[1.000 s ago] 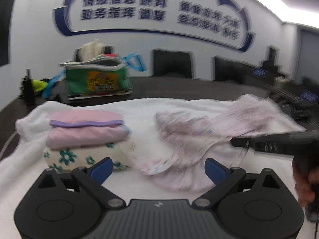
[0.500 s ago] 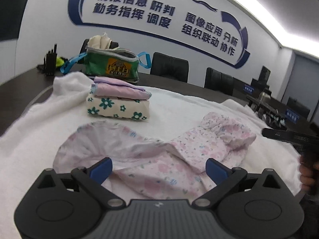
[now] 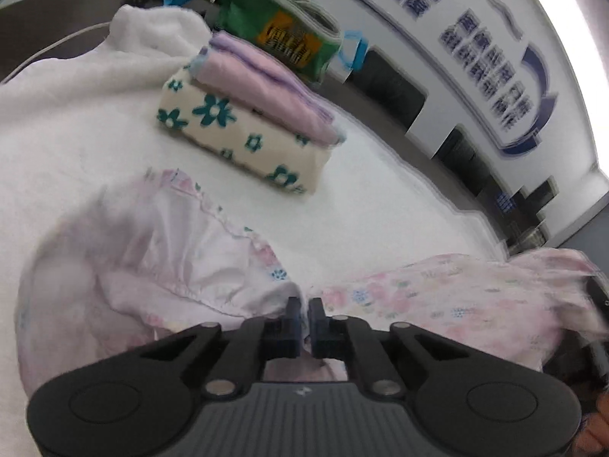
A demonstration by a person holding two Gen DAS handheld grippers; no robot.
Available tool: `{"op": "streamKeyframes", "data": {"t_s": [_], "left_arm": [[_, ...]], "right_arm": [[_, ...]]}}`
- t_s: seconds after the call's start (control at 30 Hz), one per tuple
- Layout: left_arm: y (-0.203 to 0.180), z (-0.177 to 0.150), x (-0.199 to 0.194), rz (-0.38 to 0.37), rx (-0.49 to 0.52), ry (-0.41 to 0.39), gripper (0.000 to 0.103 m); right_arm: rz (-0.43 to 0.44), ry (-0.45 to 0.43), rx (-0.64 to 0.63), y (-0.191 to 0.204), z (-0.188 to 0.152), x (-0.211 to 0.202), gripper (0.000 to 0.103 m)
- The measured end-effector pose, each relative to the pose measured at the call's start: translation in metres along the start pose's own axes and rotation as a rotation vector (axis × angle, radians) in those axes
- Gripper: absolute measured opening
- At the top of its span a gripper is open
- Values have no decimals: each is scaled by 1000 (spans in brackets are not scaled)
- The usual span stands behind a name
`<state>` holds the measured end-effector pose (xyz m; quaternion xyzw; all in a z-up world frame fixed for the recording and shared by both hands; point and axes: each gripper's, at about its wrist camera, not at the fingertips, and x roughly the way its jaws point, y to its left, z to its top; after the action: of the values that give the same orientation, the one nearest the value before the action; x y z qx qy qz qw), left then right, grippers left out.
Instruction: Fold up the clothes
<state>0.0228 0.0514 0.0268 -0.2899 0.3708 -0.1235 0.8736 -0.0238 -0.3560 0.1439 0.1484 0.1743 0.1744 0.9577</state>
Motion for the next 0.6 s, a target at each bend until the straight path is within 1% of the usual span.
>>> {"op": "streamKeyframes", "data": {"t_s": [0.07, 0.13, 0.2, 0.27, 0.33, 0.4, 0.47, 0.53, 0.6], "left_arm": [[-6, 0, -27, -74, 9, -92, 1], [-18, 3, -68, -151, 45, -194, 1], [-24, 3, -119, -218, 83, -319, 1], [-30, 3, -172, -283, 120, -448, 1], [-33, -1, -213, -310, 143, -547, 1], [-37, -9, -249, -336, 171, -636, 1], [-46, -19, -281, -352, 226, -702, 1], [-59, -26, -307, -331, 279, -743, 1], [-72, -26, -320, -298, 325, -763, 1]], "right_arm": [[46, -77, -64, 22, 18, -38, 0], [93, -154, -127, 44, 35, -75, 0], [139, -230, -191, 66, 53, -113, 0], [152, -289, -234, 80, 57, -149, 0], [161, -330, -248, 85, 52, -178, 0], [176, -346, -241, 87, 43, -198, 0], [198, -360, -231, 89, 35, -216, 0], [230, -373, -218, 92, 28, -231, 0], [245, -395, -210, 91, 27, -240, 0]]}}
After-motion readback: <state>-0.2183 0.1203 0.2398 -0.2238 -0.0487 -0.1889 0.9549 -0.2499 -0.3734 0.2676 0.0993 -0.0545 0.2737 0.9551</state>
